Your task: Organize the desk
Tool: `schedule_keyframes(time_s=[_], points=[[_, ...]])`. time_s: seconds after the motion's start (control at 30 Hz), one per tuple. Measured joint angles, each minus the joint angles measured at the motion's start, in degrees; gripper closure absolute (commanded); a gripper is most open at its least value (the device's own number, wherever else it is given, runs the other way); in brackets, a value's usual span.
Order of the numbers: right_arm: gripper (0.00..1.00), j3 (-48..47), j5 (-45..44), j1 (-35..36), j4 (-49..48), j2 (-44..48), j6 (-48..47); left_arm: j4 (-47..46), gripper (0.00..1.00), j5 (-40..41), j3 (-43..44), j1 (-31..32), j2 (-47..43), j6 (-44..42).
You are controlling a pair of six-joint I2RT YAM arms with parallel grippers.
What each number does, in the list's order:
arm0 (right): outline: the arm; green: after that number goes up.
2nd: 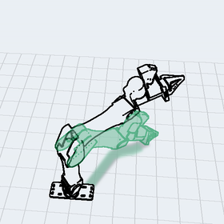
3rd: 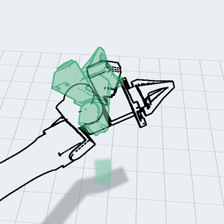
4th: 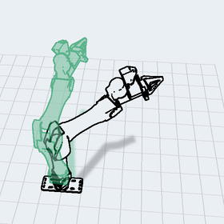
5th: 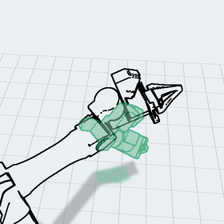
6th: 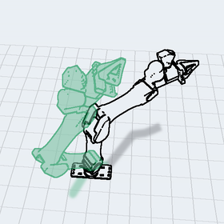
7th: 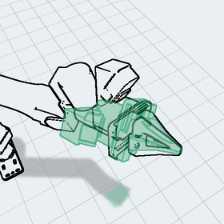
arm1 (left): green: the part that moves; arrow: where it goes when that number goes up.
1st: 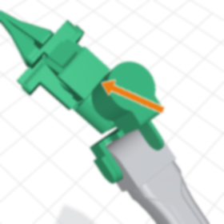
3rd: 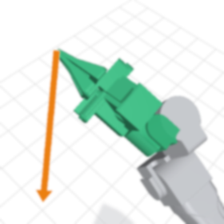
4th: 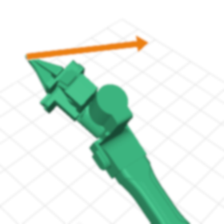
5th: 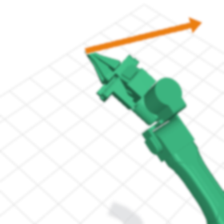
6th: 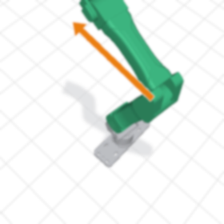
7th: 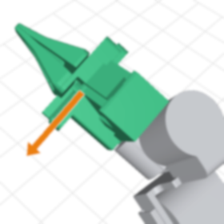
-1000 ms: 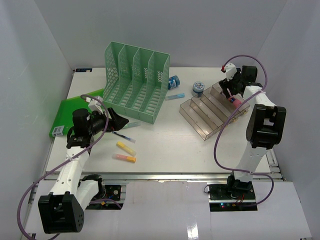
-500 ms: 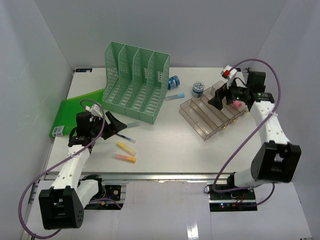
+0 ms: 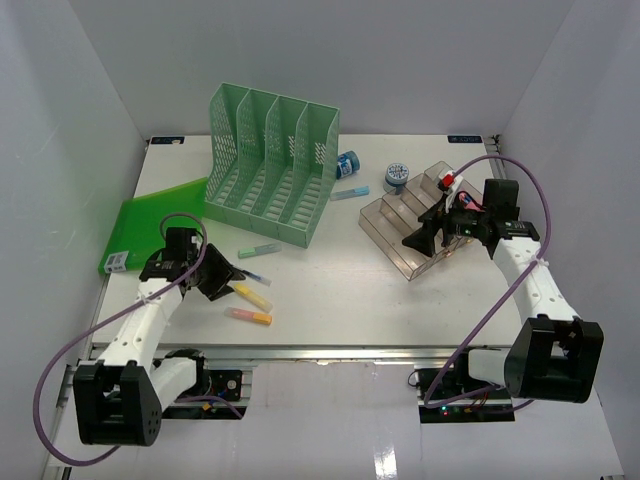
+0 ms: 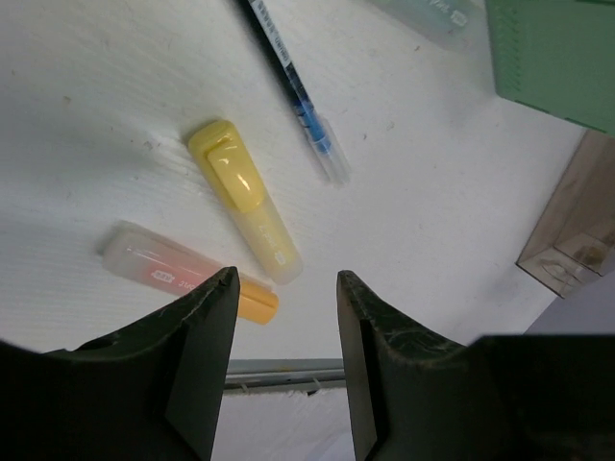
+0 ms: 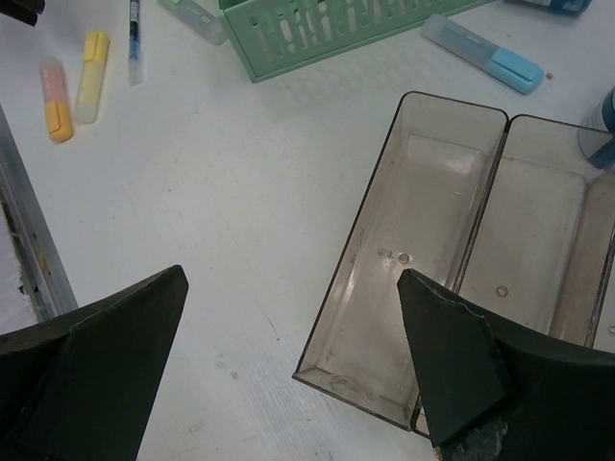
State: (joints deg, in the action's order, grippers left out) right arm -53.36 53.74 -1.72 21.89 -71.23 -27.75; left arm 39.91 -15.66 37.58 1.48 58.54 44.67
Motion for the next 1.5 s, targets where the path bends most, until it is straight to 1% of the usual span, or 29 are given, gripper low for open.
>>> schedule_keyframes(time_s=[0.13, 0.27, 0.4, 0.57, 0.67, 0.8, 1.0, 1.1, 1.27, 1.43, 1.5], points=[[0.04, 0.5, 0.0, -0.1, -0.4, 1.5, -0.2, 3.9, 0.44, 4.1, 2.7, 4.8, 4.7, 3.0], [0.04, 0.7, -0.1, -0.3, -0.7, 2.6, -0.8, 6.1, 0.43, 7.4, 5.6, 7.8, 8.2, 5.7], [0.04, 0.8, -0.1, -0.6, -0.8, 3.3, -1.2, 7.5, 0.47, 10.4, 8.6, 10.5, 13.5, 7.4], [0.04, 0.8, -0.4, -0.9, -0.9, 3.8, -1.4, 8.7, 0.49, 12.3, 10.9, 12.6, 23.2, 9.1], [0.04, 0.8, -0.5, -1.1, -0.9, 4.1, -1.6, 9.5, 0.50, 13.1, 11.0, 13.1, 25.5, 9.8], [0.04, 0.8, -0.5, -1.3, -0.9, 4.1, -2.0, 9.7, 0.51, 14.9, 11.6, 13.8, 26.1, 10.3], [0.05, 0.8, -0.4, -1.8, -0.9, 4.1, -2.5, 8.3, 0.57, 16.1, 12.1, 14.0, 29.6, 10.8], [0.05, 1.2, -0.4, -2.4, -0.9, 4.1, -2.6, 7.6, 0.64, 16.3, 12.2, 14.1, 31.2, 11.0], [0.05, 1.7, 0.0, -3.5, -0.9, 4.1, -2.7, 7.6, 0.69, 16.2, 12.7, 14.1, 31.5, 11.4], [0.05, 1.7, 0.4, -3.9, -0.9, 4.1, -2.7, 7.4, 0.80, 16.1, 12.8, 14.1, 31.5, 11.7], [0.04, 1.7, 0.4, -4.0, -0.9, 4.1, -2.8, 7.3, 0.90, 16.1, 12.8, 14.1, 31.5, 11.8]])
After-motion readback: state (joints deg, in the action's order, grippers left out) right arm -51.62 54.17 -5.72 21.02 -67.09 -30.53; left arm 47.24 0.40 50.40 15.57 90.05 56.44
